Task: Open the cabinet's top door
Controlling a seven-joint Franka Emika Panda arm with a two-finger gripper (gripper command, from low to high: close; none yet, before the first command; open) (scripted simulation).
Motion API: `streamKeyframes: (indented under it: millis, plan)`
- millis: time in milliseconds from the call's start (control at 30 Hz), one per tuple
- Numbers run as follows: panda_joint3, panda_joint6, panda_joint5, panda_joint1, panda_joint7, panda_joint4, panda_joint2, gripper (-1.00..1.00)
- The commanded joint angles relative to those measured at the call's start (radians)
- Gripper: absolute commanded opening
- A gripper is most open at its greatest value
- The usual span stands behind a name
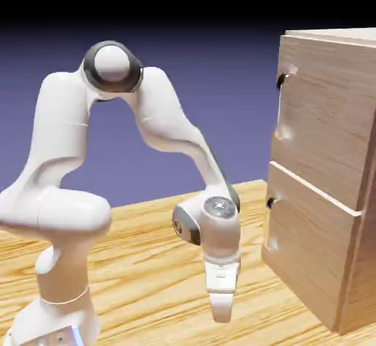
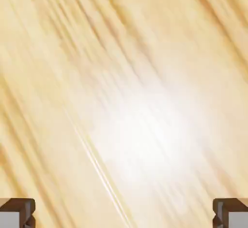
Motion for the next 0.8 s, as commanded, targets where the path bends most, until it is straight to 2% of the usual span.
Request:
streamKeyframes:
  millis: [0,767]
  plan:
    - [-0.035,-0.01,0.044,0.032,-0.024,0.004,0.033,0.0]
    - [-0.841,-0.249,1.044,0.767,-0.575,0.093,0.802,0.0]
